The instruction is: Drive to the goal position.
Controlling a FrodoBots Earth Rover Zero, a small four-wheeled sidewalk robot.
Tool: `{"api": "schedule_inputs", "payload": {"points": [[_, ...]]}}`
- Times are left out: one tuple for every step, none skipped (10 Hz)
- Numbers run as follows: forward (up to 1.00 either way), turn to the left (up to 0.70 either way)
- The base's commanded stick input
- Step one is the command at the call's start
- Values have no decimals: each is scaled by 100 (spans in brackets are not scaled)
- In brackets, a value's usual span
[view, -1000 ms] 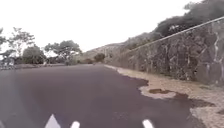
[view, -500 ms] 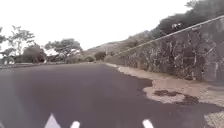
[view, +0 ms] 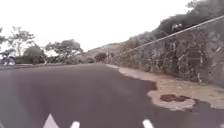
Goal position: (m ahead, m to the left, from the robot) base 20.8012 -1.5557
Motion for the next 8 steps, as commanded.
{"api": "schedule_inputs", "payload": {"points": [[50,0],[50,0],[50,0],[50,0],[50,0],[50,0],[50,0],[50,0]]}}
